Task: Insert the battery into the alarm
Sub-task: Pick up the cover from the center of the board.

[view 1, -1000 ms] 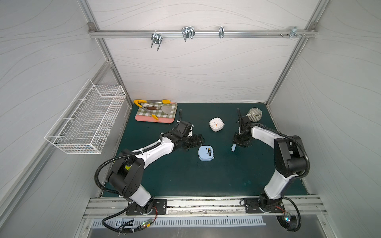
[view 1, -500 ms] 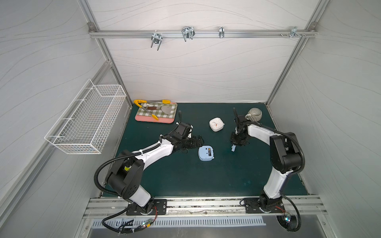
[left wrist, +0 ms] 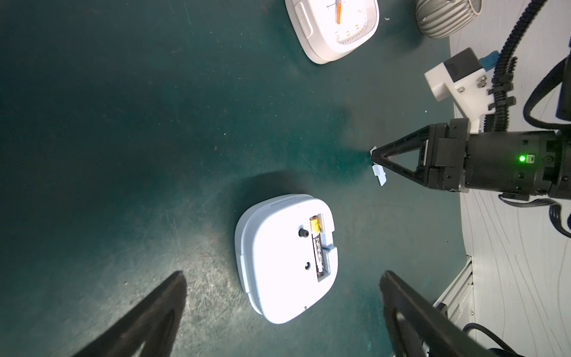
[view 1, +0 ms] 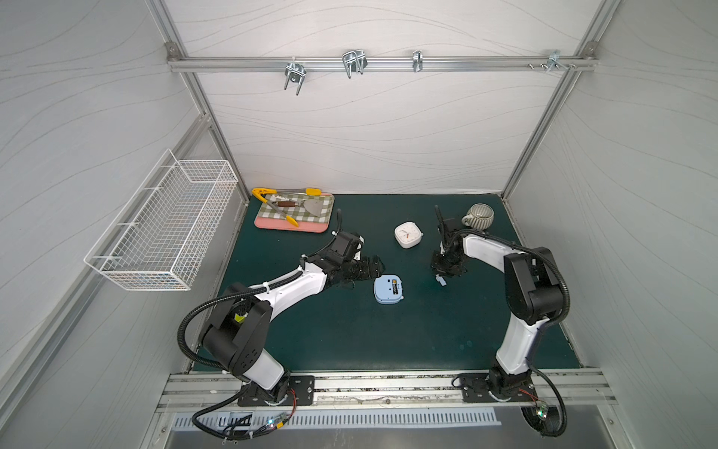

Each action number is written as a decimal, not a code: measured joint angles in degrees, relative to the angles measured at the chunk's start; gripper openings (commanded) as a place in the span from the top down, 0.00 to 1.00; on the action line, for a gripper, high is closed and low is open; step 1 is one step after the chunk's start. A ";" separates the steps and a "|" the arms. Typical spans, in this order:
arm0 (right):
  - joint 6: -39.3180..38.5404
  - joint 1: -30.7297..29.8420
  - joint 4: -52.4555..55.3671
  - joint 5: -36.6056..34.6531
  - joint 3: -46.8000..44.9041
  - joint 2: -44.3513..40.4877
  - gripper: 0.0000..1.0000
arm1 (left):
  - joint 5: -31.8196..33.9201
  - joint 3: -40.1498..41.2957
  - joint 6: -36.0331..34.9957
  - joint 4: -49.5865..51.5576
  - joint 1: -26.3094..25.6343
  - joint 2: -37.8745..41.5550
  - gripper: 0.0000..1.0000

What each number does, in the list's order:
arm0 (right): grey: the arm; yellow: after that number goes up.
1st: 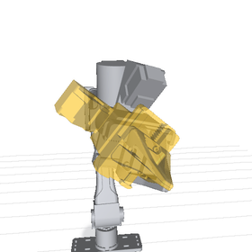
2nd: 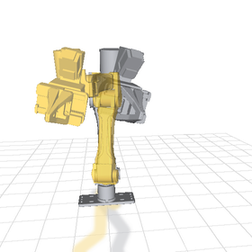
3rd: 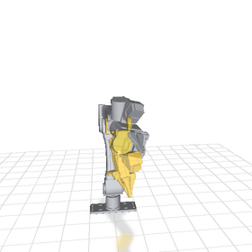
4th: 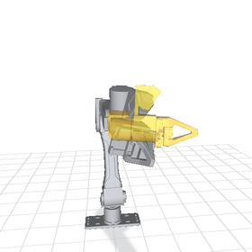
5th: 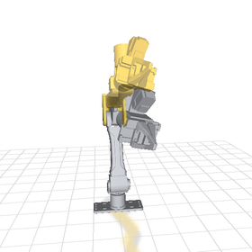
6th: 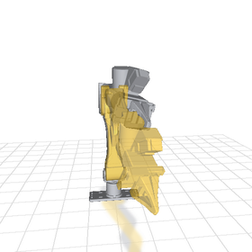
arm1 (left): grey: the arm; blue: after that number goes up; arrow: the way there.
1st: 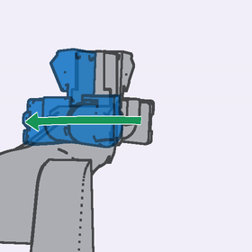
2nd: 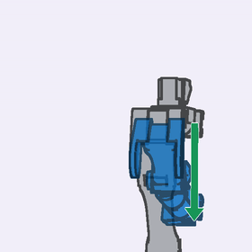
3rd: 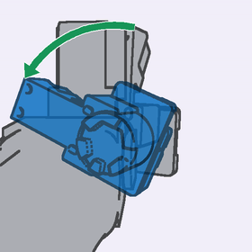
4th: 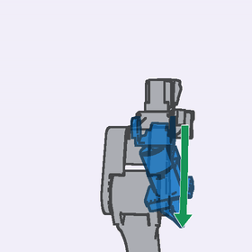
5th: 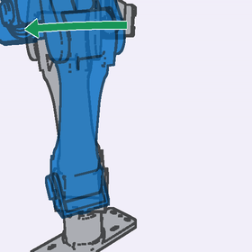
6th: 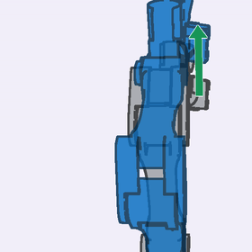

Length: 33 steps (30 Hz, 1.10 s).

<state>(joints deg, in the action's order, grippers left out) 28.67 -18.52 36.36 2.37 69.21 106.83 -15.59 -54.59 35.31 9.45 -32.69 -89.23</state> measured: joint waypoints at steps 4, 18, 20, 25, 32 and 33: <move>-0.63 -0.22 0.26 0.11 -0.24 -0.02 0.75 | 0.02 0.00 -0.11 0.15 0.00 -0.55 0.01; -2.64 -2.89 0.55 -0.42 -2.12 -1.44 0.85 | 0.09 -0.02 -0.15 0.48 0.00 -1.31 0.02; -2.75 -2.91 0.74 -0.42 -2.10 -1.44 0.86 | 0.20 -0.02 -0.15 0.50 0.00 -1.31 0.01; -2.84 -3.34 1.20 -0.37 -2.08 -1.44 0.82 | 0.20 -0.02 -0.17 0.48 0.00 -1.31 0.02; -3.56 -4.74 2.08 -0.31 -1.88 -1.44 0.84 | 0.20 -0.02 -0.17 0.48 0.00 -1.97 0.02; -3.63 -4.94 2.32 -0.26 -1.75 -1.40 0.85 | 0.20 -0.02 -0.17 0.48 0.00 -2.12 0.02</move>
<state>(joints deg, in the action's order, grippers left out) 25.04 -23.46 38.68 2.11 67.46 105.43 -15.40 -54.61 35.14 9.93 -32.69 -91.35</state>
